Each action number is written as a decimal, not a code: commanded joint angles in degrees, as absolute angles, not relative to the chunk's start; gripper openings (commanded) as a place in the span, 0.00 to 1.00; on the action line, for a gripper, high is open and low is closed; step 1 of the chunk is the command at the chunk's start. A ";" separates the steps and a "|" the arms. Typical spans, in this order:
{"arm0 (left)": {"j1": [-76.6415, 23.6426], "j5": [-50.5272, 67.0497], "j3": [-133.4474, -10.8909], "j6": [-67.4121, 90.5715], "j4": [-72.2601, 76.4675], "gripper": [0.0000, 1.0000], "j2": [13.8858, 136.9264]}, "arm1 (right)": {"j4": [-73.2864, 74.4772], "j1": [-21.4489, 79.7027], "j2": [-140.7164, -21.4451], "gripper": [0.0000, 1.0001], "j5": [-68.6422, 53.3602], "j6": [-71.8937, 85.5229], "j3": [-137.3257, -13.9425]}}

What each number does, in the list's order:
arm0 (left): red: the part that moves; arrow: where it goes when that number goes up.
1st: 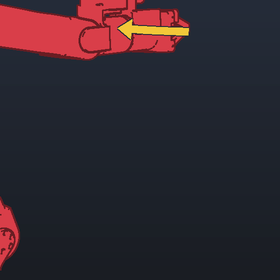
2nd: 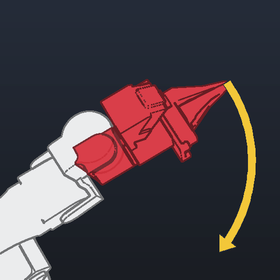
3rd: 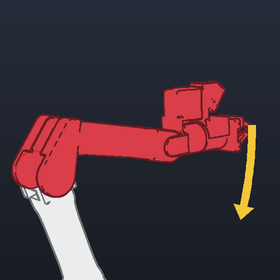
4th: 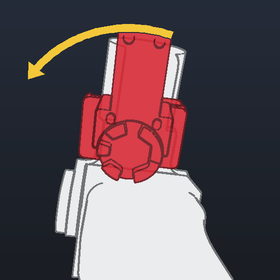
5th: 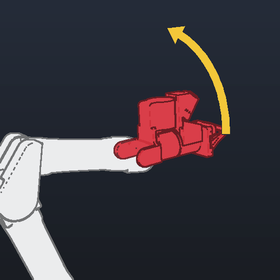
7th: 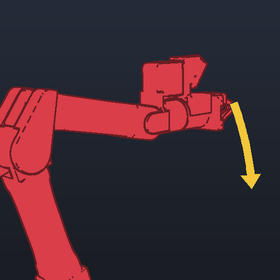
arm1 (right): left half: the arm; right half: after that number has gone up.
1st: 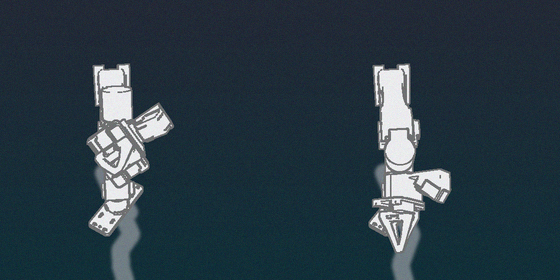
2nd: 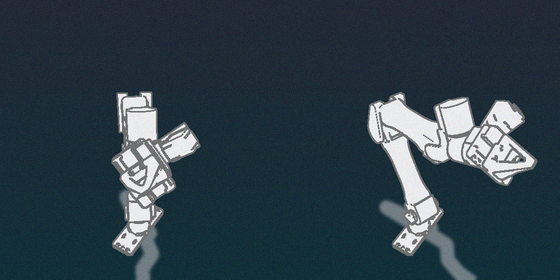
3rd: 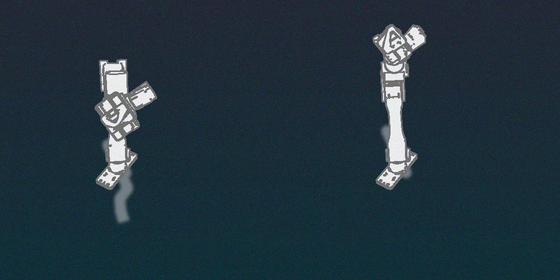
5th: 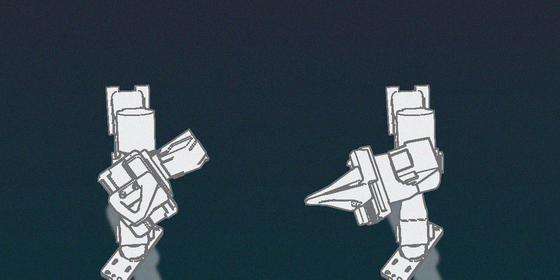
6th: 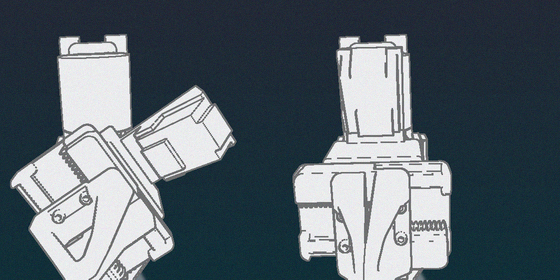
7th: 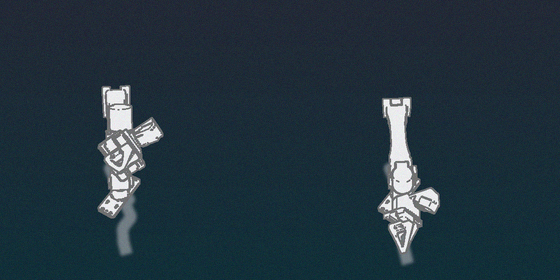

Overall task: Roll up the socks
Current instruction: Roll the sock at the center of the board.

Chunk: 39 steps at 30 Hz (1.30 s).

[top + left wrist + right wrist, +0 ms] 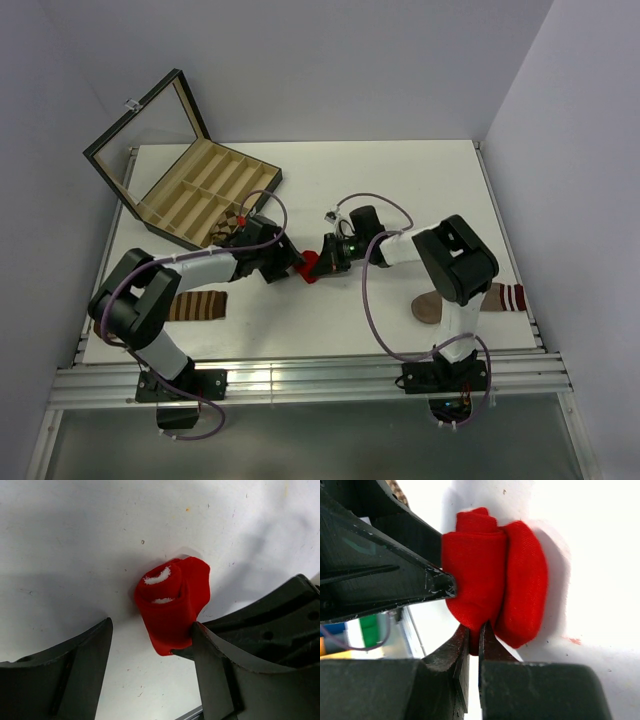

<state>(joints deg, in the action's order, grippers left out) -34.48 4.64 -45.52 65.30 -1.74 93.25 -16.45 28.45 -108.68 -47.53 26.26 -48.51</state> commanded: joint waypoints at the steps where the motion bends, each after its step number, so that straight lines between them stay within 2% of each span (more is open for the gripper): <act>1: -34.72 3.78 -45.26 65.74 -1.41 0.68 93.86 | -15.03 27.16 -111.88 0.00 -50.10 30.41 -47.37; 7: -34.72 4.31 -45.44 66.09 -1.93 0.61 96.23 | -13.45 26.63 -115.13 0.00 -50.19 31.64 -49.39; 13: -34.72 4.40 -46.05 65.92 -3.95 0.50 98.69 | -11.52 26.54 -114.53 0.00 -48.17 29.98 -49.92; 15: -34.72 4.22 -46.84 65.57 -5.27 0.43 99.49 | -10.46 26.72 -112.42 0.04 -45.89 28.75 -49.40; 17: -34.72 4.48 -47.20 65.30 -5.62 0.38 100.46 | -10.11 26.98 -109.17 0.14 -42.73 26.90 -48.96; 19: -34.72 4.75 -47.72 64.69 -6.50 0.37 101.07 | -9.06 27.95 -104.88 0.23 -38.95 24.44 -48.17; 20: -34.72 4.92 -48.25 64.43 -6.94 0.37 101.34 | -7.92 28.56 -103.29 0.31 -34.32 23.56 -47.90; 23: -34.72 5.10 -48.95 63.55 -8.08 0.35 102.13 | -6.51 31.63 -96.87 0.43 -26.75 20.05 -47.03; 27: -34.72 5.45 -49.30 63.11 -8.26 0.35 101.95 | -6.58 37.52 -89.05 0.45 -6.31 15.22 -44.22; 30: -34.72 5.54 -49.83 62.84 -8.61 0.35 102.04 | -8.43 42.97 -84.65 0.45 2.51 11.97 -42.37; 33: -34.72 5.71 -49.83 62.84 -8.35 0.36 101.87 | -10.19 46.92 -82.88 0.46 6.05 9.24 -41.66; 39: -34.72 6.06 -50.36 62.58 -8.70 0.36 102.04 | -11.86 52.55 -86.92 0.49 11.86 5.98 -42.98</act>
